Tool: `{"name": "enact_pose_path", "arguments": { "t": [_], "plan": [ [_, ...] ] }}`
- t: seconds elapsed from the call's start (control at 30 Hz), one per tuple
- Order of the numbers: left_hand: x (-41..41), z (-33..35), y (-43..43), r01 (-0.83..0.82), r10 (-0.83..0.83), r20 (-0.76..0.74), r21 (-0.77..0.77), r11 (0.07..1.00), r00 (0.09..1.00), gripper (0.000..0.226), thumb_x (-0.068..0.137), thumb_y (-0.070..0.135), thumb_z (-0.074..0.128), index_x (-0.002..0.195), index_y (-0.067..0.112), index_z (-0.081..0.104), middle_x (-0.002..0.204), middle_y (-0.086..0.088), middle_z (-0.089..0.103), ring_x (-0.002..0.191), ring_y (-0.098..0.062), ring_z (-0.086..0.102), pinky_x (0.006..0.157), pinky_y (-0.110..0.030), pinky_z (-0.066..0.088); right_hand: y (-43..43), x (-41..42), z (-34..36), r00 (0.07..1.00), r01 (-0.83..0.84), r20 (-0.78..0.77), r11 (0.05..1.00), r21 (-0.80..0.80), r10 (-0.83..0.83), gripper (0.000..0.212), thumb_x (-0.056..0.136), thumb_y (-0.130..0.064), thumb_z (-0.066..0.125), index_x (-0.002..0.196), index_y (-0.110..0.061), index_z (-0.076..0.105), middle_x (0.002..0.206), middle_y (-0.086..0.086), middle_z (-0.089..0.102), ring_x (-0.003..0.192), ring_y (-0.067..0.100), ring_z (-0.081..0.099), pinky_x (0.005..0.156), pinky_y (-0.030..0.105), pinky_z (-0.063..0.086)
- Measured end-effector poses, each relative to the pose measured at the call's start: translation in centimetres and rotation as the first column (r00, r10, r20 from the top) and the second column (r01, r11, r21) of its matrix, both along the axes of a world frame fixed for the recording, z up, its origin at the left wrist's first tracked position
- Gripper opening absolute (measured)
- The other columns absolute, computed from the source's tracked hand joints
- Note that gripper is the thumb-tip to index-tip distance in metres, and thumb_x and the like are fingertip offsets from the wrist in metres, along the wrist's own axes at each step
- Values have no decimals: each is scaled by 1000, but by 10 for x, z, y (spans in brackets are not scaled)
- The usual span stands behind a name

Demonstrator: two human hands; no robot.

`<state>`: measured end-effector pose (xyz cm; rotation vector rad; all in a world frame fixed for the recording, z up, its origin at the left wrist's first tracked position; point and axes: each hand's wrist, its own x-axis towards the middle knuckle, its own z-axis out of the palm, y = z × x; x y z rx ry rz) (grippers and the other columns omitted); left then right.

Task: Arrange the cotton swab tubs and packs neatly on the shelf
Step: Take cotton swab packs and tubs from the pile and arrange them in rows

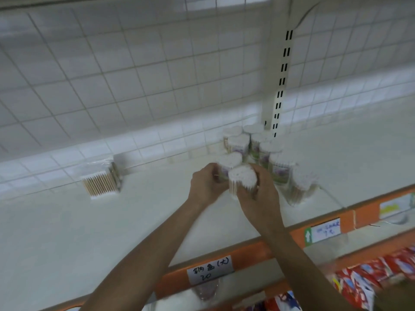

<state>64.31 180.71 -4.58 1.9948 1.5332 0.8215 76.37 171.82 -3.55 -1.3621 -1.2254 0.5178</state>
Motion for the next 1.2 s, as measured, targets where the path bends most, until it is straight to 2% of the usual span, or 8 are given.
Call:
{"name": "enact_pose_path", "arguments": {
  "t": [0.1, 0.17, 0.3, 0.4, 0.57, 0.87, 1.0, 1.2],
  "plan": [
    [15, -1, 6, 38, -35, -56, 54, 998, 998, 30, 70, 37, 60, 86, 12, 59, 83, -3, 69, 80, -24, 65, 64, -24, 40, 2, 5, -6, 1000, 6, 7, 1000, -5, -6, 46, 79, -7, 66, 121, -19, 49, 113, -4, 54, 103, 9, 54, 88, 27, 48],
    [22, -3, 9, 63, -52, -102, 103, 993, 993, 36, 67, 36, 51, 86, 6, 60, 85, -9, 69, 82, -30, 64, 63, -24, 36, 3, 8, -9, 1000, 11, 16, 1000, -9, -11, 52, 79, -10, 66, 127, -17, 46, 118, -4, 52, 108, 10, 52, 90, 24, 45],
    [31, -5, 17, 88, -61, -161, 162, 983, 985, 21, 75, 20, 62, 89, 5, 61, 88, -12, 69, 84, -33, 64, 66, -29, 41, 4, 11, -10, 1000, 9, 24, 1000, -5, -9, 55, 79, -10, 65, 129, -17, 45, 119, -4, 51, 110, 11, 51, 90, 23, 43],
    [38, -5, 19, 82, -51, -161, 186, 979, 986, 10, 79, 9, 62, 88, 5, 60, 86, -12, 68, 82, -33, 63, 67, -32, 44, 7, 13, -12, 999, 16, 49, 1000, -7, -15, 57, 78, -8, 66, 130, -18, 44, 119, -4, 50, 112, 13, 51, 93, 32, 46],
    [43, -10, 24, 61, -29, -144, 222, 973, 989, 15, 77, 13, 66, 90, 8, 60, 84, -9, 69, 78, -33, 63, 63, -28, 39, 10, 18, -14, 997, 35, 68, 999, -14, -34, 56, 77, -11, 65, 129, -16, 44, 121, -1, 52, 114, 16, 50, 95, 42, 46],
    [48, -10, 25, 39, -7, -125, 252, 967, 992, 22, 79, 15, 65, 98, 5, 62, 91, -9, 70, 84, -32, 63, 67, -30, 41, 14, 23, -15, 996, 41, 83, 999, -33, -39, 57, 77, -10, 66, 130, -13, 44, 122, 1, 53, 114, 16, 51, 96, 41, 46],
    [49, -8, 25, 18, 9, -108, 239, 971, 994, 24, 80, 17, 66, 101, 8, 63, 94, -6, 71, 86, -28, 64, 67, -24, 36, 15, 24, -16, 994, 46, 101, 998, -44, -42, 56, 78, -13, 68, 129, -12, 44, 121, 2, 53, 113, 16, 51, 95, 39, 46],
    [50, -10, 27, 6, 22, -111, 244, 970, 994, 25, 79, 18, 67, 102, 9, 64, 93, -6, 72, 86, -30, 65, 69, -29, 43, 15, 25, -16, 993, 57, 107, 997, -53, -51, 56, 77, -12, 68, 128, -11, 45, 121, 2, 53, 113, 17, 52, 95, 39, 46]
  ]
}}
